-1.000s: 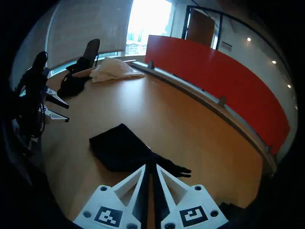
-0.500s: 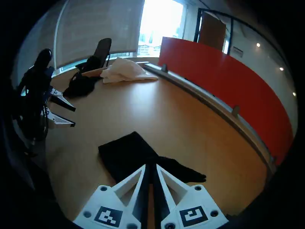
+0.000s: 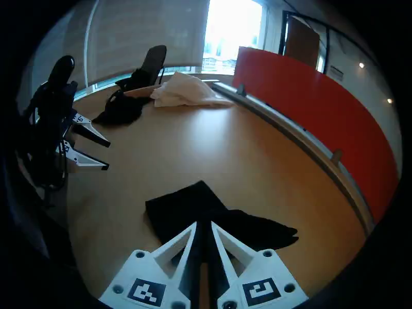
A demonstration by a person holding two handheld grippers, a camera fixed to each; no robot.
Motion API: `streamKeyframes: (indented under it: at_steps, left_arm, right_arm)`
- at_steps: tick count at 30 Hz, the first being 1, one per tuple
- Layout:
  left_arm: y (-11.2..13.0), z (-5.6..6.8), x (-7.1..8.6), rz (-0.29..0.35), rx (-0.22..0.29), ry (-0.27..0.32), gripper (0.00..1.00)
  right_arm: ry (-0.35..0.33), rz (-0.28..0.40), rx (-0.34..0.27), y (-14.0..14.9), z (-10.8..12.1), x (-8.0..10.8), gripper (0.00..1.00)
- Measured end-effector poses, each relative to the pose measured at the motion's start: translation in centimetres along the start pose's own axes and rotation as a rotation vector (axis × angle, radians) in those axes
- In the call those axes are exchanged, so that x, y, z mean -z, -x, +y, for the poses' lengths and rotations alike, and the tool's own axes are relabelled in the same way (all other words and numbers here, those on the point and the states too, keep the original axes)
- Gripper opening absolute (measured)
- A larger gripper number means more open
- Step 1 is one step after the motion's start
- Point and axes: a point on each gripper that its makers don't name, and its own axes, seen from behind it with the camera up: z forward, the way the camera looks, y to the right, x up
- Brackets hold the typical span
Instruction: Fold towel
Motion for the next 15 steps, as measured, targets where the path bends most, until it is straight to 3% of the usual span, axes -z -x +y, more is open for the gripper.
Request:
streamKeyframes:
  at_steps: [15]
  left_arm:
    - [1.5, -1.6, 1.4, -0.010, 0.026, -0.033, 0.96]
  right_arm:
    - [-0.134, -0.051, 0.017, 0.4, -4.6, -6.5, 0.05]
